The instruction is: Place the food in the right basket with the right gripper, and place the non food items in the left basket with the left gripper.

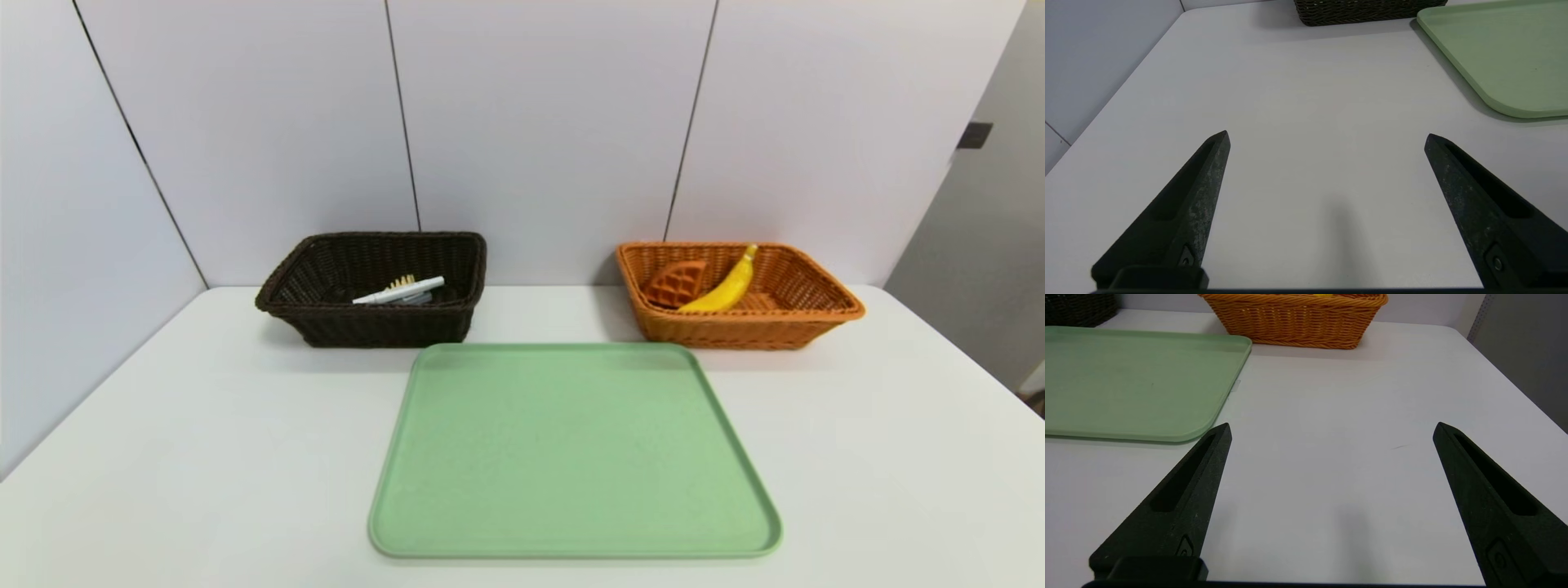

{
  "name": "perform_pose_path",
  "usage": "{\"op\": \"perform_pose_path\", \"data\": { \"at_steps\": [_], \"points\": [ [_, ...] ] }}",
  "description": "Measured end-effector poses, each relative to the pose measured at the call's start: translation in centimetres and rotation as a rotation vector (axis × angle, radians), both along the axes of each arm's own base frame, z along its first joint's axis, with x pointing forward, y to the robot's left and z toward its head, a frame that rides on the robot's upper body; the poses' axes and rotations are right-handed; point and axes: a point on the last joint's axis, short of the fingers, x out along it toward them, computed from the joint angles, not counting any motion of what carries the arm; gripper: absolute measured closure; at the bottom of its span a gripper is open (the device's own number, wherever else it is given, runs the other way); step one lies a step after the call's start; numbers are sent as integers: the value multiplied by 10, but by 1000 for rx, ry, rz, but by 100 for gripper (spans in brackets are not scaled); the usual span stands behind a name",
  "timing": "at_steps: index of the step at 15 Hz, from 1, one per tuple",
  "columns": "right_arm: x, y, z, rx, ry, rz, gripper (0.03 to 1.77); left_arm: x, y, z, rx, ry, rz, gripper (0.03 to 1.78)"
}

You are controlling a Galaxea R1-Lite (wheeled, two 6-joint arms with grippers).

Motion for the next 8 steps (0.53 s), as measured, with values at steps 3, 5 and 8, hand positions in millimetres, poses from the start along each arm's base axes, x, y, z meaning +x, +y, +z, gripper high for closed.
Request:
{"op": "perform_pose_path", "data": {
  "at_steps": [3, 5, 8],
  "points": [
    [0, 0, 0, -2, 0, 0, 10, 0, 0, 0, 0, 0, 0, 12],
    [0, 0, 0, 0, 4, -1, 10, 0, 0, 0, 0, 0, 0, 12],
    [0, 0, 0, 12, 10, -3, 10, 0, 0, 0, 0, -1, 1, 12]
  ]
}}
